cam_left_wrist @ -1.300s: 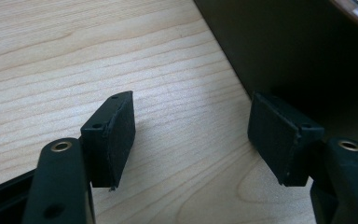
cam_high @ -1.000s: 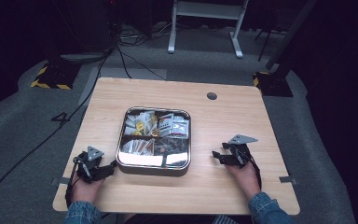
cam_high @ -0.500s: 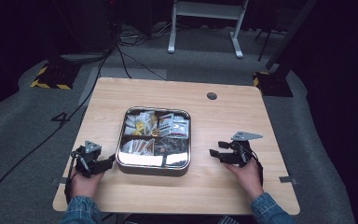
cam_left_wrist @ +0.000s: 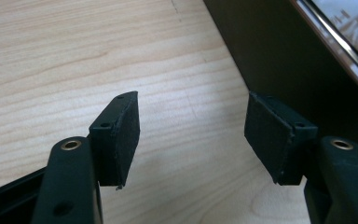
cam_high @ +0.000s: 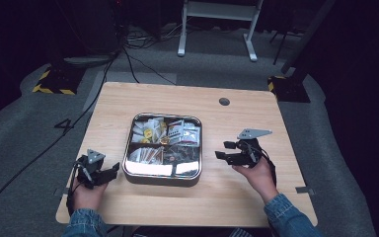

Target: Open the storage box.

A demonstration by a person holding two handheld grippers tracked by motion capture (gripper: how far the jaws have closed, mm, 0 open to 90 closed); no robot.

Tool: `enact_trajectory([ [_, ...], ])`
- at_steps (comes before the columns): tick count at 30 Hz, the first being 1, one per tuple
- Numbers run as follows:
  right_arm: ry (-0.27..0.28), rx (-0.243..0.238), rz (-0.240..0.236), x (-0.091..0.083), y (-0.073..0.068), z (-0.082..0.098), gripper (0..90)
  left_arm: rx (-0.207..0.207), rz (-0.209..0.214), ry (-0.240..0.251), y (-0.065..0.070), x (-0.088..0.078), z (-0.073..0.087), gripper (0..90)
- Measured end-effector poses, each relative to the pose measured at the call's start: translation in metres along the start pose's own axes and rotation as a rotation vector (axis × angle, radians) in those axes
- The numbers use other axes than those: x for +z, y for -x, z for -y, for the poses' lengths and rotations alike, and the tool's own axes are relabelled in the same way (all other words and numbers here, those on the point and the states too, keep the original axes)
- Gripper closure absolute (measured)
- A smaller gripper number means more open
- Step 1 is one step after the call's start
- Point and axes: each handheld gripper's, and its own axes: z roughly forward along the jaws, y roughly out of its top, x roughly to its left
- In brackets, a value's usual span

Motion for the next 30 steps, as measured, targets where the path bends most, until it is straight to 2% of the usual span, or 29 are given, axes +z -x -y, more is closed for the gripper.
enact_trajectory([
  [4,-0.002,-0.032,-0.016,0.008,-0.006,-0.016,39.1,0.028,0.015,0.044,0.004,-0.010,0.006,35.8],
  [5,-0.006,-0.053,-0.025,0.013,-0.010,-0.023,39.0,0.039,0.021,0.054,0.005,-0.013,0.008,35.6],
  [6,-0.006,-0.053,-0.025,0.013,-0.010,-0.023,39.0,0.050,0.022,0.062,0.006,-0.015,0.010,35.6],
  [8,-0.012,-0.082,-0.037,0.022,-0.017,-0.035,38.6,0.053,0.022,0.067,0.008,-0.018,0.013,35.5],
  [10,-0.014,-0.090,-0.042,0.026,-0.019,-0.038,38.6,0.051,0.020,0.060,0.009,-0.019,0.017,35.5],
  [11,-0.019,-0.110,-0.048,0.033,-0.022,-0.045,38.5,0.037,0.025,0.059,0.009,-0.021,0.019,35.3],
  [12,-0.019,-0.110,-0.048,0.033,-0.022,-0.045,38.5,0.037,0.025,0.059,0.009,-0.021,0.019,35.2],
  [13,-0.022,-0.120,-0.060,0.039,-0.026,-0.051,38.5,0.013,0.033,0.063,0.009,-0.023,0.020,35.2],
  [14,-0.022,-0.120,-0.060,0.039,-0.026,-0.051,38.5,0.013,0.033,0.063,0.009,-0.023,0.020,35.4],
  [15,-0.017,-0.129,-0.077,0.045,-0.031,-0.057,38.5,-0.004,0.042,0.067,0.009,-0.026,0.021,35.7],
  [18,-0.016,-0.147,-0.089,0.051,-0.037,-0.063,38.6,-0.005,0.047,0.069,0.007,-0.028,0.022,37.3],
  [21,-0.036,-0.162,-0.107,0.064,-0.046,-0.070,38.6,-0.011,0.060,0.066,0.004,-0.030,0.023,39.9],
  [23,-0.057,-0.162,-0.122,0.077,-0.051,-0.075,38.6,-0.021,0.071,0.069,0.000,-0.030,0.025,44.5],
  [25,-0.064,-0.159,-0.128,0.081,-0.052,-0.077,38.7,-0.031,0.080,0.073,-0.003,-0.030,0.024,45.0],
  [29,-0.096,-0.154,-0.142,0.102,-0.059,-0.084,39.7,-0.065,0.101,0.073,-0.007,-0.028,0.023,46.3],
  [30,-0.096,-0.154,-0.142,0.102,-0.059,-0.084,39.7,-0.073,0.107,0.073,-0.007,-0.027,0.022,46.3],
])
